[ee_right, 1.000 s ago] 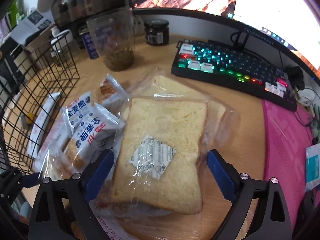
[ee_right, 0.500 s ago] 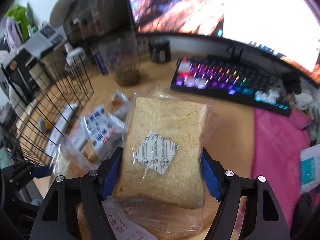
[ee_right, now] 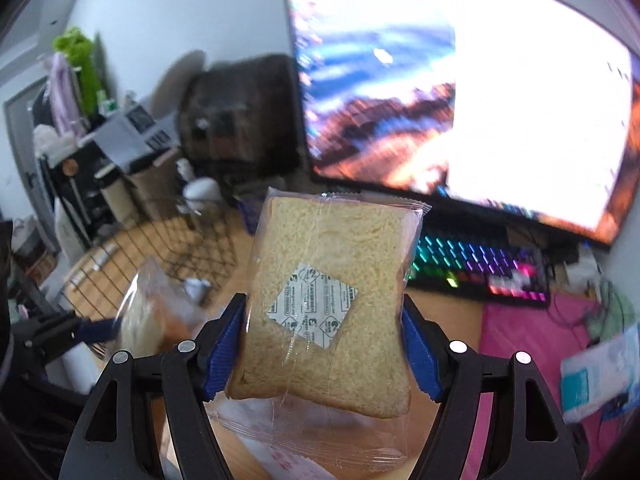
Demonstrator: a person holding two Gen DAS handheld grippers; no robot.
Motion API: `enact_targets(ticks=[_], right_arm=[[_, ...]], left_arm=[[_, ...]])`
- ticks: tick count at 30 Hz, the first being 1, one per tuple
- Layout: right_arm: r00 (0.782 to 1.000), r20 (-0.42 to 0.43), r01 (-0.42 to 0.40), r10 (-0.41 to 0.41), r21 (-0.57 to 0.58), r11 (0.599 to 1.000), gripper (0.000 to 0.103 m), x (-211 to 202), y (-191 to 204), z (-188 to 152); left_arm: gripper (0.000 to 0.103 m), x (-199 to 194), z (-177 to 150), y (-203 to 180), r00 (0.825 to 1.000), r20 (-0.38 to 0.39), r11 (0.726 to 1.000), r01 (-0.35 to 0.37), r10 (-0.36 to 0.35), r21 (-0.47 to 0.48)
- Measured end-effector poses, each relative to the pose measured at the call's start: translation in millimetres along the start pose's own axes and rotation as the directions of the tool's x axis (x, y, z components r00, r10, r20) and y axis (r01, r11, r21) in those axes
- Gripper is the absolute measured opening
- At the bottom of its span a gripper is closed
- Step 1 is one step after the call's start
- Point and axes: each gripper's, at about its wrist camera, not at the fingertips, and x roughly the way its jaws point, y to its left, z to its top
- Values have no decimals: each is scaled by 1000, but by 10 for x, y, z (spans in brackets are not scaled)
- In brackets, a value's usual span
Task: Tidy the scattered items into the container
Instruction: 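Carry both bread bags over the wire basket and open both tools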
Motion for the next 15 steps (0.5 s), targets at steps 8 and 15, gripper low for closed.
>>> enact_targets(ticks=[8,15], right_arm=[[975,-43,-221,217,-128,967,74,387,1068,330],[935,-199,-330,294,-178,927,74,1019,1841,121]], left_arm=[[76,-305,116,1288,966,51,952,-239,253,-194],[76,-176,-42,1883,957,-17,925,-285,291,-252]])
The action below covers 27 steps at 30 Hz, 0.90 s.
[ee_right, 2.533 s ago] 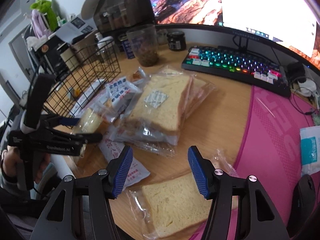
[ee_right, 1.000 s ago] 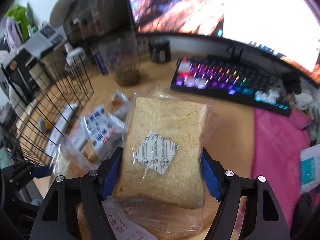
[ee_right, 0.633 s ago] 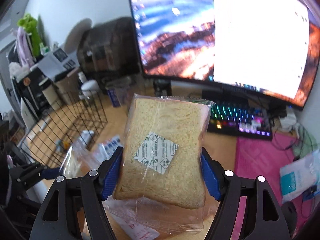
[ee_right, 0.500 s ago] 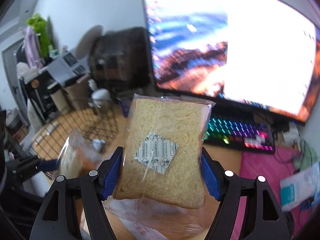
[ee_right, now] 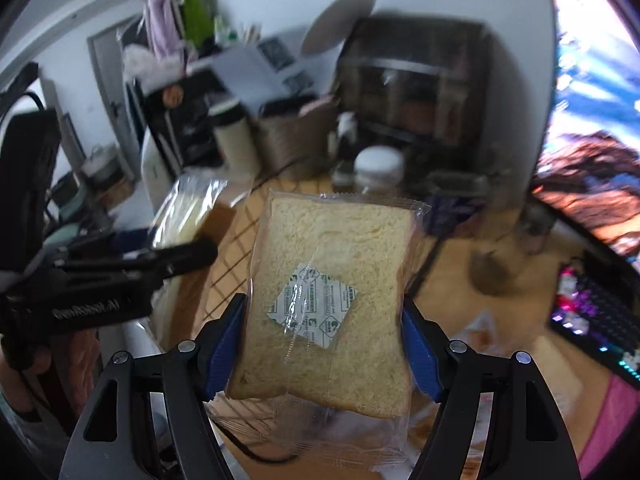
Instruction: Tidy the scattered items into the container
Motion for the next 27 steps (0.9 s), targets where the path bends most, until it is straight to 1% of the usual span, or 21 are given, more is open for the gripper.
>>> enact_targets(ticks=[3,7,10,14,17,22,24,27], right_arm=[[1000,-22,-7,7,14,1000,75,153,26,-26],[1000,-27,7,-7,16,1000,76,204,19,-24],[999,-34,1,0,32,999,76,218,-14,-4],[1000,-13,-4,5,52,999,76,132,-92,8],[1000,19,0,-1,74,997,76,-50,-208,-25],[994,78,62,-71,112,992,76,-525,-532,-156],[990,98,92,-106,139,986,76,-766,-706,-249],[978,132,138,-163,177,974,76,-1135,-969,-424]], left_arm=[[77,63,-35,53,1000,-10,1000,24,-24,1],[78,106,-50,128,998,-26,997,52,-54,-57],[78,49,-54,151,999,-10,996,48,-49,-80],[78,-52,-61,61,999,8,998,35,-35,-59],[78,-127,-70,-88,999,13,998,50,-50,-25],[78,-226,-145,-500,996,-2,994,94,-94,60],[78,-229,-221,-731,992,-29,986,123,-120,110],[78,-199,-378,-1132,983,-87,965,178,-164,193]])
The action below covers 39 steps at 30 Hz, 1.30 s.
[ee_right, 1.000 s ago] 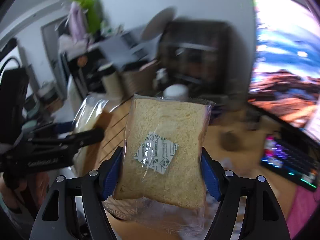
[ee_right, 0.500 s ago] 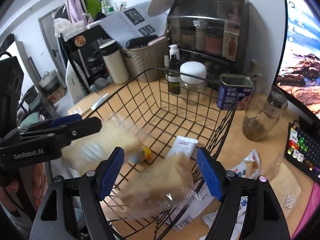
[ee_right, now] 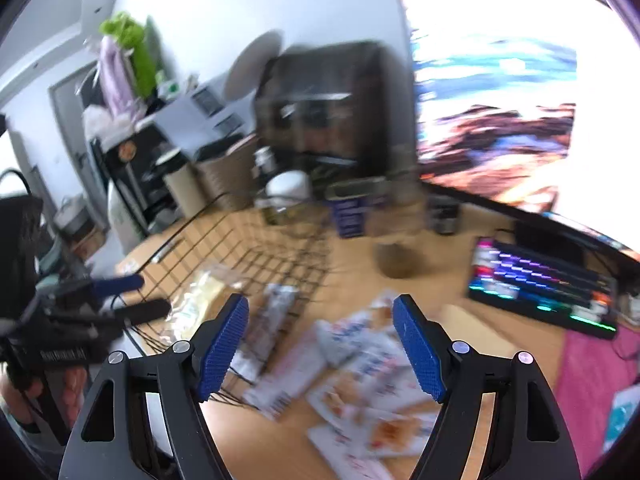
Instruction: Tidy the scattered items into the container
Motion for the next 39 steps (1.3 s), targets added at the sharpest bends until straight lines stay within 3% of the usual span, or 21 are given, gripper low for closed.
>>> enact_targets(ticks=[5,14,22,29,33,39], right_arm=[[996,1,93,-93,64,994,78,-380,-550,-244],[986,-142,89,-89,-7,996,78,-358,-928,-845],[989,-139,42,-40,8,999,78,-271,-1141,-976],[980,-200,1,-8,-34,999,78,9,-1175,-1027],[965,-261,-51,27,-85,995,78,228,-1147,-1084],[924,-357,-230,139,-224,947,78,500,-1017,-1152]], left_arm=[[78,183,-91,-631,997,-57,992,65,-59,110],[78,802,-261,-1176,982,-187,982,68,-35,174],[78,1338,-234,-1148,969,-246,988,30,9,152],[78,1625,-221,-1051,960,-280,989,13,28,146],[78,1744,-233,-1032,953,-303,989,21,24,144],[76,1876,-243,-986,945,-326,989,22,27,146]])
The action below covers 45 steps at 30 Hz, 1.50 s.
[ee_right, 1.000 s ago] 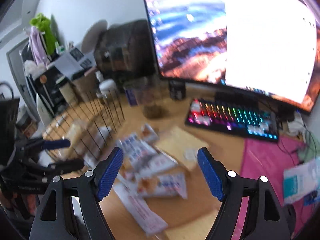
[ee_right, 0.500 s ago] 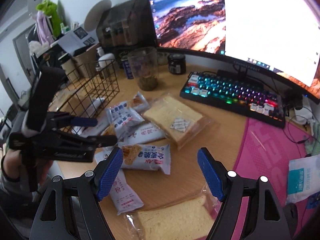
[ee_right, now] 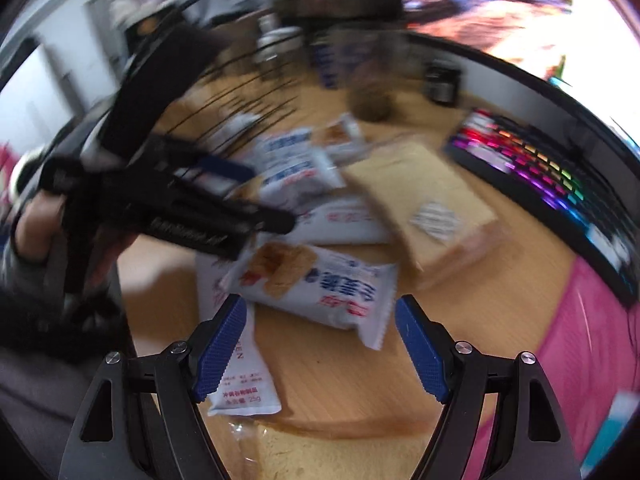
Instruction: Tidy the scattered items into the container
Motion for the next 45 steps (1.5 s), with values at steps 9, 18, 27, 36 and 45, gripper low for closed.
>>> enact_targets(ticks=[9,18,27,36,45], right_arm=[[998,-58,7,-27,-323,946,78,281,185,117],[991,-135,-65,-2,-490,869,78,515,219,207],[981,-184,-134,52,-463,876,50,505,234,155],[992,-126,-34,-20,-416,909,37,313,375,-27],[999,12,38,-36,-233,972,37,-206,261,-96]], left_arm=[[50,4,-21,16,1000,-13,1000,-11,11,17],[47,-17,-62,11,1000,-17,999,7,-6,36],[42,-18,-52,24,1000,-19,999,8,-7,47],[38,-75,-98,-6,1000,-8,999,17,-16,39],[38,-375,-89,-154,998,63,998,18,-22,61]])
